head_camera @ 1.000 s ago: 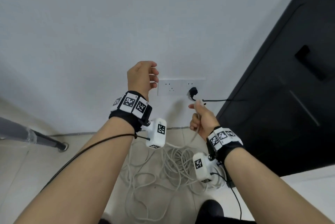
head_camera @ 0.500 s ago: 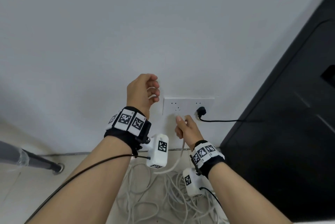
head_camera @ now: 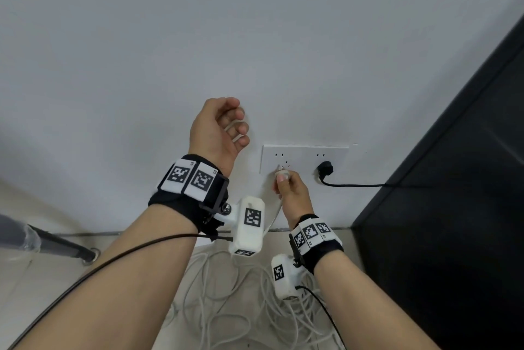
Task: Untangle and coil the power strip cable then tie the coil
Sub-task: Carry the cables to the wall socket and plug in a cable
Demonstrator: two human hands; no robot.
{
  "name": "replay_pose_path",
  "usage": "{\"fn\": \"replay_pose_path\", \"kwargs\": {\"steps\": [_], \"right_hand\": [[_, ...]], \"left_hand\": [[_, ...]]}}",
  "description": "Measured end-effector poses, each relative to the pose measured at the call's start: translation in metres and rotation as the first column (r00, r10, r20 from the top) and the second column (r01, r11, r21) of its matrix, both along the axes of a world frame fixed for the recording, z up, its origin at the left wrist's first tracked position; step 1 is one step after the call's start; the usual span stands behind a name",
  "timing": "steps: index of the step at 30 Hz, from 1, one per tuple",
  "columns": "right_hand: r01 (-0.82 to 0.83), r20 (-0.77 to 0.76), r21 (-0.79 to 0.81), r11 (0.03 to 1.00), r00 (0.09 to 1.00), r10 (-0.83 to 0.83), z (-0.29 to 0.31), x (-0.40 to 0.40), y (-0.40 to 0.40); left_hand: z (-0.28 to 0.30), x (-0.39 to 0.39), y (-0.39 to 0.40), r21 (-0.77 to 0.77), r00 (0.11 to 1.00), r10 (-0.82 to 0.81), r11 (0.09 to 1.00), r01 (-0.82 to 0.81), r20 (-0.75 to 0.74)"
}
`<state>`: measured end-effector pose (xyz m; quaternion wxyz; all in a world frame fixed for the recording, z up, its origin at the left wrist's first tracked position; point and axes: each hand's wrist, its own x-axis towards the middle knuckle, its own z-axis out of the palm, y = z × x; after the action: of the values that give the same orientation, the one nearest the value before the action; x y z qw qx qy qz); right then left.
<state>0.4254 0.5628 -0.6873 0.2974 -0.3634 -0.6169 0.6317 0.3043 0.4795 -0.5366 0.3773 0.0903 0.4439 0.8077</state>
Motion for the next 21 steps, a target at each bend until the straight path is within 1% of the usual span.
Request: {"fn": "replay_pose_path", "kwargs": {"steps": [6,9,12,17,21], "right_hand": [[0.022,-0.034,0.005,1.000,0.999,-0.022,-0.0030,0.0027,-0.0013],[0.058,-0.065,-0.013,0.998,0.996,-0.059,-0.0013,0.0032,-0.0016],[0.094,-0.082,-0.054,0.994,0.992,-0.098,0.0001,0.0033,-0.0012],[0.073,-0.090,-0.119,0.990,0.992,-0.084,0.0020,0.0047,0.0013],[0.104,-0.066,-0.225,0.969,0.990,-0.122,0.0058,-0.0021,0.0049]], "left_hand": [[-0.0063,0.0030,-0.0036,-0.024,1.000,-0.013,1.000,0.012,-0.006],[-0.0067,0.0039,-0.0038,-0.027,1.000,-0.022,0.999,0.022,-0.010],[-0.0072,0.0047,-0.0042,-0.023,1.000,-0.031,0.999,0.031,-0.006],[-0.0075,0.0062,-0.0041,-0.021,0.999,-0.039,0.999,0.039,-0.003],[-0.0078,0.0075,-0.0034,-0.024,0.999,-0.037,0.999,0.037,-0.007]]}}
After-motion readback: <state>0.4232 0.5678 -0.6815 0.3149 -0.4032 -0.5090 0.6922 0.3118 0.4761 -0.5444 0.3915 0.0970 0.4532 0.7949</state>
